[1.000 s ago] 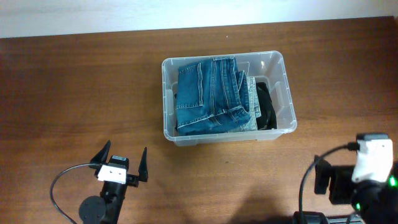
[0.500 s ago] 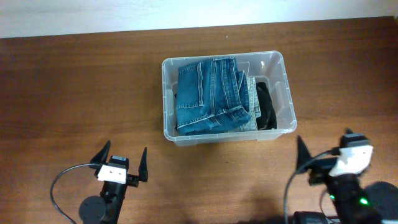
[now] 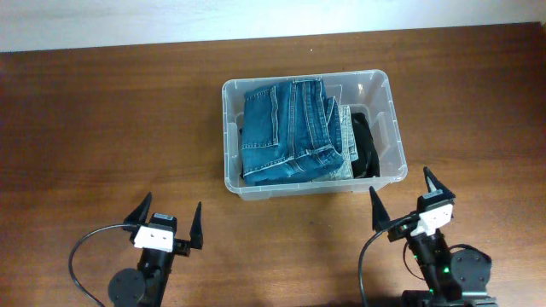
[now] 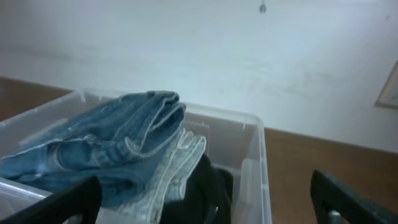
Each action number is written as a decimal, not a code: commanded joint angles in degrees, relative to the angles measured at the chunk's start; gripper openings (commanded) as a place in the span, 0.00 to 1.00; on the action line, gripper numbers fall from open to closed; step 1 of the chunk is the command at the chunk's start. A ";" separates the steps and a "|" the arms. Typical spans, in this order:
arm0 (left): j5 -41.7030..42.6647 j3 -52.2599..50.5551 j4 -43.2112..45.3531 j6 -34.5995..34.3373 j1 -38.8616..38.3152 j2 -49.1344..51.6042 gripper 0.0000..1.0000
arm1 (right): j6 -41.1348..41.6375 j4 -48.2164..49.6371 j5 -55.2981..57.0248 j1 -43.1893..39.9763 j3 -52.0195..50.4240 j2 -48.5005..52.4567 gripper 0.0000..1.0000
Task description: Pack container
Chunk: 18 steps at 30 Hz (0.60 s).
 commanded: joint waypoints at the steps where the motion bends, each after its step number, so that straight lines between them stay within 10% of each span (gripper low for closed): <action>1: 0.44 -0.37 -0.04 0.94 0.35 -0.55 0.99 | -0.48 4.31 0.81 0.63 -4.81 -2.16 0.98; 18: 0.44 -0.37 -0.04 0.94 0.35 -0.55 0.99 | -7.82 2.08 8.50 3.15 -8.96 -2.82 0.98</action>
